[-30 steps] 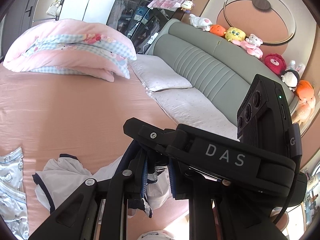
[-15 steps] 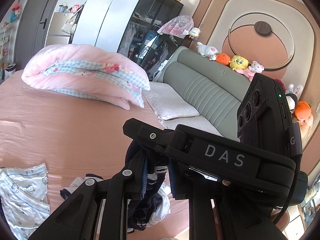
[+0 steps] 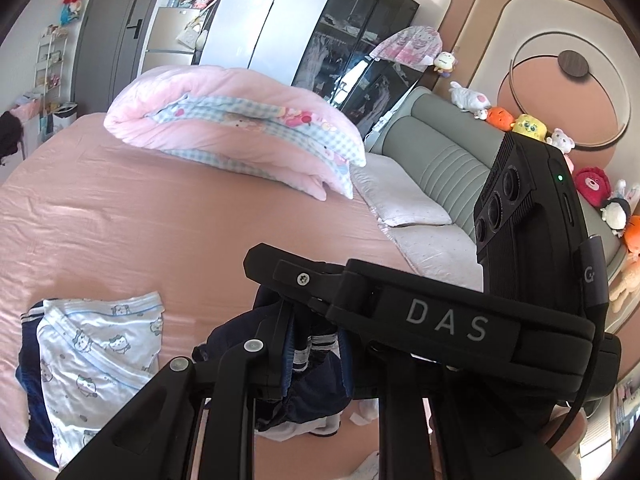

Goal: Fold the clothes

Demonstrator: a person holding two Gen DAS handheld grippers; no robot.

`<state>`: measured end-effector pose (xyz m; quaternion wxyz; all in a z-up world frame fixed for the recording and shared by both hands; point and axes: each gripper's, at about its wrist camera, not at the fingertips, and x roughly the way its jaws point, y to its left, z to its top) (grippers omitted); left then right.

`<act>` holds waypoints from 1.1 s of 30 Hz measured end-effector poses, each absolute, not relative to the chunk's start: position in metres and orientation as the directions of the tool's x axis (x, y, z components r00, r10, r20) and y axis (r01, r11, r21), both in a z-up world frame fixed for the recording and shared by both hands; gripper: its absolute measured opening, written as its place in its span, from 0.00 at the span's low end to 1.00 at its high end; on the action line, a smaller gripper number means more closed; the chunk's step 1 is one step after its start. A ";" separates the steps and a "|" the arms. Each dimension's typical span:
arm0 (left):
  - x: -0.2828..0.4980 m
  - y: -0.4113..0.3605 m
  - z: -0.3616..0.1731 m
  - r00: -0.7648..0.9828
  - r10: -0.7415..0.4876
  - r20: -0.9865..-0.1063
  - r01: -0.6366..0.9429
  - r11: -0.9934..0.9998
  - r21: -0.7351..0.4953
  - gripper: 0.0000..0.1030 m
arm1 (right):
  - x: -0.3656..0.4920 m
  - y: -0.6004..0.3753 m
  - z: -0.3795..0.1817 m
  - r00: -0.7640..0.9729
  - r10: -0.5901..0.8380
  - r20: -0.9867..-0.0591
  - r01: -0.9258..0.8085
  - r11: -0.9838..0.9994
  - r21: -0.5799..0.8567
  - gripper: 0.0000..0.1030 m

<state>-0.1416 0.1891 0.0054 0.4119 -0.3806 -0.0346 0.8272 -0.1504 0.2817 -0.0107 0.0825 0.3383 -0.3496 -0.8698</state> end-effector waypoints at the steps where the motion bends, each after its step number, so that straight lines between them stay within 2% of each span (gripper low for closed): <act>1: -0.142 0.188 -0.003 -0.364 0.700 -0.614 -0.648 -0.664 -0.373 0.15 | -0.153 0.280 -0.020 -0.744 -0.391 -0.543 -0.102 -0.736 0.669 0.26; 9: -0.139 0.189 -0.054 -0.310 0.642 -0.701 -0.612 -0.699 -0.369 0.15 | -0.160 0.278 -0.086 -0.662 -0.439 -0.607 -0.174 -0.698 0.695 0.27; 20: -0.139 0.188 -0.124 -0.221 0.522 -0.824 -0.543 -0.768 -0.341 0.15 | -0.153 0.294 -0.147 -0.582 -0.455 -0.674 -0.270 -0.674 0.688 0.26; 29: -0.145 0.172 -0.162 -0.174 0.470 -0.865 -0.461 -0.816 -0.350 0.15 | -0.133 0.333 -0.177 -0.557 -0.417 -0.718 -0.382 -0.639 0.668 0.26; 32: -0.147 0.168 -0.169 -0.165 0.459 -0.873 -0.441 -0.826 -0.351 0.15 | -0.127 0.341 -0.183 -0.539 -0.379 -0.752 -0.415 -0.658 0.629 0.33; 33: -0.148 0.167 -0.172 -0.160 0.454 -0.876 -0.435 -0.829 -0.350 0.15 | -0.126 0.344 -0.185 -0.530 -0.362 -0.767 -0.426 -0.668 0.610 0.42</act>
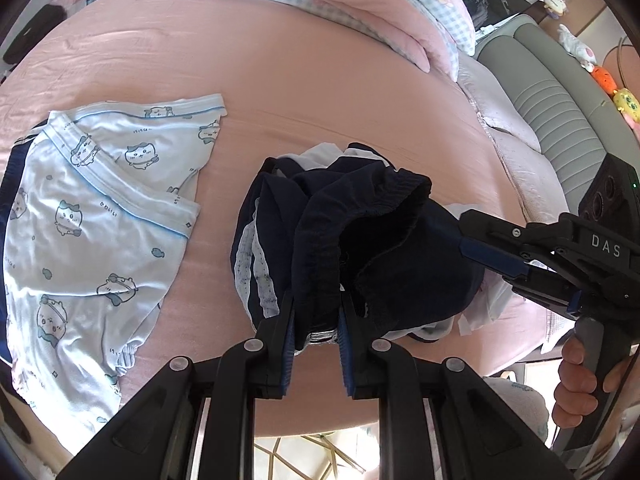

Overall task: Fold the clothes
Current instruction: 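Carry the navy pants with both grippers toward the cat-print pajama top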

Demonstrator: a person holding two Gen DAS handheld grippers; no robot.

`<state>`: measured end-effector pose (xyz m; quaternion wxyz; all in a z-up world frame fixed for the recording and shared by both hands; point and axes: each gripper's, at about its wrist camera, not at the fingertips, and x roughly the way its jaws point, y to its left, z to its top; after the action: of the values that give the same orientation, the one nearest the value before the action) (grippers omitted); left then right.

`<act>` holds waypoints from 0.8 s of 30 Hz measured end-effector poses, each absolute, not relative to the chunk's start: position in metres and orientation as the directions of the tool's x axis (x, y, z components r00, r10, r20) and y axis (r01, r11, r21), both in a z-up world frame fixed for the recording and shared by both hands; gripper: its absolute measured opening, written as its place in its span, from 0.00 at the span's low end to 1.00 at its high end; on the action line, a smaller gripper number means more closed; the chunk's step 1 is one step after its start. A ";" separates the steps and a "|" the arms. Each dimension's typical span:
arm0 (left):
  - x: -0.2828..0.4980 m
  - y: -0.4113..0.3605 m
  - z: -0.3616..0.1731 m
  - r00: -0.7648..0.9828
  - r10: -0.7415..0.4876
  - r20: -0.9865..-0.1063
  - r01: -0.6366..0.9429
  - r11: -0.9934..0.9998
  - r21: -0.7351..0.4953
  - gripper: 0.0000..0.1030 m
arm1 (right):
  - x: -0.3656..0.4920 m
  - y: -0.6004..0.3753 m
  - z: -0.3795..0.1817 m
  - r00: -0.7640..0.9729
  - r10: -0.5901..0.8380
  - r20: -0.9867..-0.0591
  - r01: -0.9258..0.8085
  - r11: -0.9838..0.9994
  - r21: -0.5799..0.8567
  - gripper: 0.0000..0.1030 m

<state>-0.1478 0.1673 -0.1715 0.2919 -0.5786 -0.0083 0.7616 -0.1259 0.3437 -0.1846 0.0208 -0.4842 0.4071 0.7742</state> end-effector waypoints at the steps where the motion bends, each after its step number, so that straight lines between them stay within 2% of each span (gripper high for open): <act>1: -0.148 0.167 -0.174 -0.156 0.450 -0.880 -0.429 -0.833 -0.350 0.15 | -0.125 0.345 -0.187 -0.520 -0.343 -0.782 -0.437 -0.680 0.589 0.51; 3: -0.150 0.167 -0.180 -0.138 0.436 -0.889 -0.420 -0.839 -0.346 0.17 | -0.124 0.348 -0.191 -0.495 -0.298 -0.816 -0.455 -0.712 0.536 0.58; 8: -0.153 0.169 -0.196 -0.074 0.408 -0.910 -0.400 -0.848 -0.348 0.18 | -0.125 0.350 -0.201 -0.439 -0.204 -0.875 -0.479 -0.771 0.420 0.58; 10: -0.153 0.170 -0.198 -0.064 0.410 -0.910 -0.391 -0.849 -0.355 0.22 | -0.127 0.350 -0.203 -0.423 -0.168 -0.890 -0.476 -0.795 0.376 0.58; 12: -0.153 0.171 -0.200 -0.054 0.411 -0.910 -0.382 -0.851 -0.362 0.42 | -0.128 0.347 -0.204 -0.413 -0.132 -0.901 -0.461 -0.823 0.331 0.58; 13: -0.153 0.171 -0.201 -0.053 0.418 -0.907 -0.378 -0.849 -0.369 0.48 | -0.129 0.345 -0.204 -0.415 -0.125 -0.901 -0.445 -0.836 0.321 0.59; 14: -0.153 0.171 -0.200 -0.053 0.430 -0.901 -0.372 -0.846 -0.382 0.58 | -0.130 0.343 -0.203 -0.417 -0.118 -0.901 -0.429 -0.848 0.310 0.61; 15: -0.154 0.171 -0.199 -0.054 0.443 -0.895 -0.365 -0.843 -0.395 0.63 | -0.131 0.341 -0.203 -0.420 -0.110 -0.901 -0.414 -0.860 0.298 0.65; 18: -0.158 0.171 -0.197 -0.067 0.471 -0.880 -0.333 -0.842 -0.425 0.66 | -0.134 0.334 -0.201 -0.430 -0.080 -0.899 -0.372 -0.892 0.257 0.69; 24: -0.166 0.179 -0.198 -0.124 0.396 -0.910 -0.337 -0.879 -0.337 0.67 | -0.136 0.333 -0.200 -0.456 -0.007 -0.890 -0.379 -0.903 0.202 0.69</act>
<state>-0.1659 0.1786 -0.1983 0.2446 -0.6148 -0.0242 0.7494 -0.1359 0.3333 -0.1999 0.1118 -0.5096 0.1897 0.8318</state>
